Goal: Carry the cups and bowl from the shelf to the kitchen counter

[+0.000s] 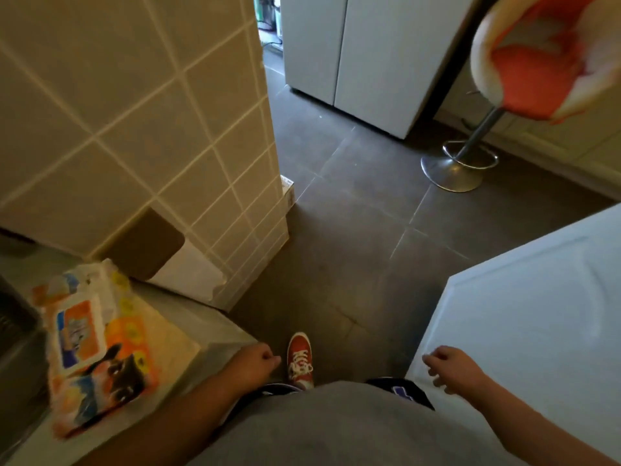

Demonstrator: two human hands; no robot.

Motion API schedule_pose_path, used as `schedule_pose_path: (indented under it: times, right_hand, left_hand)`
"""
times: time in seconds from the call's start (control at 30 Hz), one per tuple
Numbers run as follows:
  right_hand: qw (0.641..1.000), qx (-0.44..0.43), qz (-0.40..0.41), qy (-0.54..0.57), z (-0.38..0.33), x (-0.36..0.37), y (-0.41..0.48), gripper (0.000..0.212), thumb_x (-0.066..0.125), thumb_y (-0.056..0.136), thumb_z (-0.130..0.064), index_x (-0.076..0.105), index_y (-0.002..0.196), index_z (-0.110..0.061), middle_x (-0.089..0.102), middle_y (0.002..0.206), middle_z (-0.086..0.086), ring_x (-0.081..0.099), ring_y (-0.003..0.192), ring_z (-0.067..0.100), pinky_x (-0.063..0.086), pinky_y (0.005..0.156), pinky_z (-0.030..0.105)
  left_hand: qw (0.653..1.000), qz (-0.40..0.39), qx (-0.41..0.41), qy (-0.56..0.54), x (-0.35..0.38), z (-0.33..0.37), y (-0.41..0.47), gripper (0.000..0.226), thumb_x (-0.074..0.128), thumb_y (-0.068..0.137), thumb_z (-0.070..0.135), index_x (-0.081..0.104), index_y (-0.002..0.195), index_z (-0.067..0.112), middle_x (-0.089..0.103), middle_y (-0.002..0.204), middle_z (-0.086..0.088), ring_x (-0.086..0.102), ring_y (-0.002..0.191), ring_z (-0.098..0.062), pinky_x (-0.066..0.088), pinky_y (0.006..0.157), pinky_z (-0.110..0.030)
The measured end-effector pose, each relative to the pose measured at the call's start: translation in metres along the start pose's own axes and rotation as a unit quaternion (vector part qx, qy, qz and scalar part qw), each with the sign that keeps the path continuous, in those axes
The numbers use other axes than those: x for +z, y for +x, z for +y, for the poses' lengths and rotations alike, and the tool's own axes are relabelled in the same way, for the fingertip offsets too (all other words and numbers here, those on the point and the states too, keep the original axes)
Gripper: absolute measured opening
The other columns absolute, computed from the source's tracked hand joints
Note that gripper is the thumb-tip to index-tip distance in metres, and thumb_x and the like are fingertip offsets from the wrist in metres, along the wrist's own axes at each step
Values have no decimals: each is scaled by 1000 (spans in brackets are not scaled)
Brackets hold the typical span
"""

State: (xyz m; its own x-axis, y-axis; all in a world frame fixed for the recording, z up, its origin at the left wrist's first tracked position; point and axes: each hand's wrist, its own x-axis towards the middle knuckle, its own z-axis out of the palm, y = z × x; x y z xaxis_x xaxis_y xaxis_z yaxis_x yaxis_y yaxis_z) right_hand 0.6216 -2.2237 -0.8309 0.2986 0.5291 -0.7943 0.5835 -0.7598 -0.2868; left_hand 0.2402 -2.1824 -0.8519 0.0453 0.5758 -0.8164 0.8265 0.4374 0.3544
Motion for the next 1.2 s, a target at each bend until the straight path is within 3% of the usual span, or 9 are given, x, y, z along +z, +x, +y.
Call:
schedule_pose_path:
  times: [0.07, 0.17, 0.33, 0.53, 0.63, 0.8, 0.97, 1.07, 1.2]
  right_hand:
    - [999, 24, 18, 16, 6, -12, 2, 21, 58, 93, -27, 62, 87, -8, 69, 82, 14, 67, 70, 28, 51, 56, 31]
    - [995, 73, 36, 59, 18, -35, 12, 22, 60, 92, -27, 63, 86, -6, 70, 81, 15, 66, 65, 26, 48, 55, 30]
    - [987, 133, 28, 91, 32, -70, 51, 24, 62, 90, -27, 62, 80, -6, 66, 71, 12, 59, 53, 23, 40, 48, 24]
    - [985, 146, 6, 90, 11, -130, 131, 24, 62, 88, -27, 62, 82, -4, 66, 66, 10, 58, 49, 20, 40, 45, 22]
    - [990, 118, 3, 72, -25, -177, 170, 26, 60, 87, -29, 62, 82, -4, 69, 70, 12, 60, 52, 20, 42, 48, 23]
    - [999, 23, -22, 29, -110, -261, 237, 24, 58, 90, -30, 59, 75, -11, 65, 74, 10, 59, 62, 20, 41, 55, 25]
    - [998, -41, -36, -5, -195, -318, 302, 23, 60, 92, -28, 61, 78, -10, 64, 73, 11, 59, 64, 23, 45, 61, 29]
    - [996, -63, -45, -35, -244, -341, 340, 20, 61, 89, -32, 65, 81, -14, 69, 81, 10, 65, 72, 24, 49, 63, 31]
    - [998, -62, -23, -22, -299, -369, 377, 22, 64, 89, -25, 65, 82, -3, 66, 72, 10, 60, 61, 22, 44, 56, 26]
  left_hand:
    - [1000, -8, 25, -2, -18, 37, 16, 20, 59, 91, 39, 62, 82, 21, 64, 84, 0, 61, 81, -16, 47, 68, -30]
    - [998, -30, 53, 2, -46, 105, 47, 26, 57, 92, 39, 66, 100, 16, 67, 97, -4, 63, 90, -18, 53, 82, -36]
    - [995, -49, 85, 20, -75, 197, 99, 25, 54, 94, 38, 63, 105, 17, 65, 101, -6, 62, 94, -20, 52, 88, -39]
    - [996, -51, 64, 43, -99, 258, 160, 19, 54, 95, 35, 62, 100, 19, 66, 97, -5, 63, 90, -18, 52, 80, -33]
    - [998, -37, 24, 53, -119, 273, 180, 13, 56, 94, 35, 62, 96, 23, 65, 90, -1, 63, 83, -14, 51, 69, -27]
    - [999, 10, -27, 20, -153, 293, 203, 17, 59, 93, 29, 67, 96, 13, 67, 90, -7, 64, 82, -20, 50, 76, -32]
    - [995, 9, -85, -41, -180, 309, 222, 16, 56, 95, 31, 64, 100, 18, 67, 95, -5, 65, 85, -17, 51, 68, -27]
    - [990, -11, -117, -74, -200, 318, 250, 13, 56, 94, 33, 62, 99, 23, 66, 99, -3, 66, 88, -15, 54, 74, -29]
    - [987, -15, -134, -90, -237, 343, 302, 12, 58, 92, 36, 63, 98, 26, 68, 98, -1, 67, 88, -13, 56, 82, -34]
